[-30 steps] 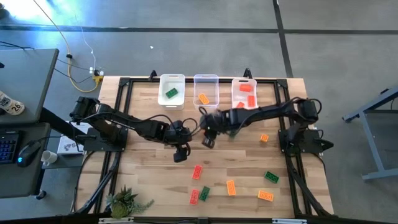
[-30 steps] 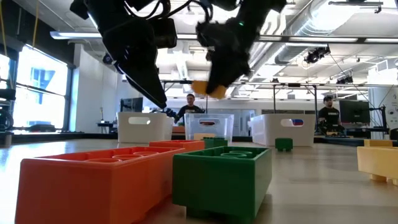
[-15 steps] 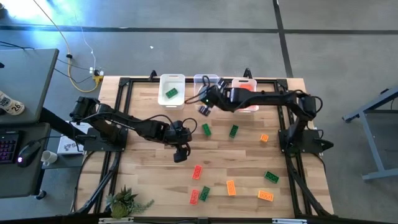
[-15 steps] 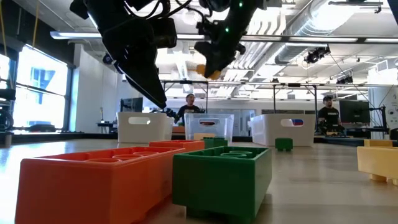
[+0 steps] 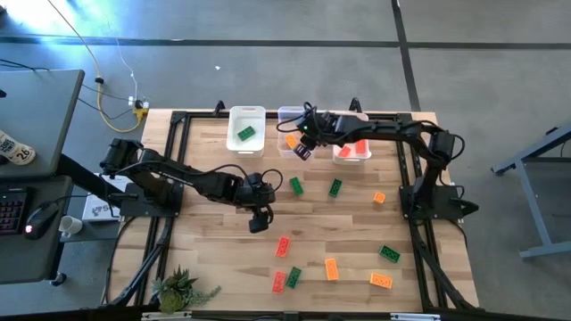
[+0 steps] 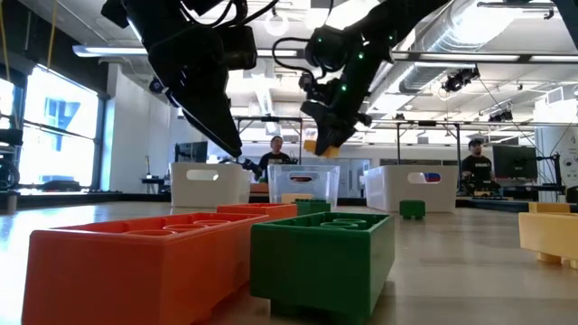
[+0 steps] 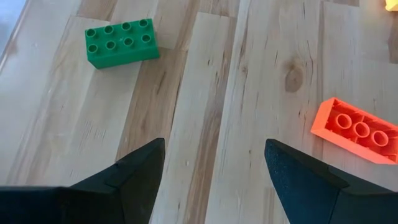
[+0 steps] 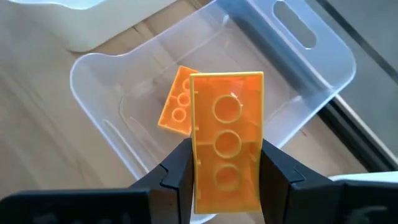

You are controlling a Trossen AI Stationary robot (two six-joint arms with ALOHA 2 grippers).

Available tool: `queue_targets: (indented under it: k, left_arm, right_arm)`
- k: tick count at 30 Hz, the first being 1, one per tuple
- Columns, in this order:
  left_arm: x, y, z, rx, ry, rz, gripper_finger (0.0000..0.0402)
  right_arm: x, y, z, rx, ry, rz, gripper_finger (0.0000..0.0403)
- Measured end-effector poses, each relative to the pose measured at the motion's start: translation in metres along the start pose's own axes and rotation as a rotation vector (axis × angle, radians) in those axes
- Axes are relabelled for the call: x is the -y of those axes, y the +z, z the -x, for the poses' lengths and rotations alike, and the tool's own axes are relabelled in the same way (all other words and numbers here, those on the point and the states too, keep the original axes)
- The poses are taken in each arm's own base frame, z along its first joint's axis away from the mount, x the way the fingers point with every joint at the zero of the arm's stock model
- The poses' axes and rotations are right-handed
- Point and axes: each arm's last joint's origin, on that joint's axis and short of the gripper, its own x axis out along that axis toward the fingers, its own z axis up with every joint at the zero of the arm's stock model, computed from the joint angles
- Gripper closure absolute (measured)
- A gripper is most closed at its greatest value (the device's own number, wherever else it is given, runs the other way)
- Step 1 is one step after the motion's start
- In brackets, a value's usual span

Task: Sort & place blocks by color
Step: Put the yellow game piece into the transparent bin, then put the orange game piece into the right white bin

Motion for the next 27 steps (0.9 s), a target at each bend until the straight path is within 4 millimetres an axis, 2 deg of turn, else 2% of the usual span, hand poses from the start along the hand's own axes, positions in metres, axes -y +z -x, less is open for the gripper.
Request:
queue_targets:
  k: [9, 15, 23, 27]
  left_arm:
    - [0.0000, 0.0000, 0.0000, 0.000, 0.001, 0.003, 0.0137]
    - [0.0008, -0.0002, 0.0001, -0.005, -0.013, 0.215, 0.0137]
    - [0.0022, -0.0006, 0.0002, -0.017, -0.037, 0.326, 0.0137]
    - [0.0024, -0.0007, 0.0003, -0.019, -0.036, 0.432, 0.0137]
  right_arm:
    - [-0.0046, 0.0004, -0.0013, 0.021, 0.074, -0.039, 0.0298]
    - [-0.0050, 0.0014, -0.0013, 0.026, 0.088, -0.125, 0.0297]
    - [-0.0043, 0.0027, -0.0012, 0.046, 0.055, -0.141, 0.0197]
    - [-0.0043, 0.0035, -0.0012, 0.054, 0.054, -0.134, 0.0171]
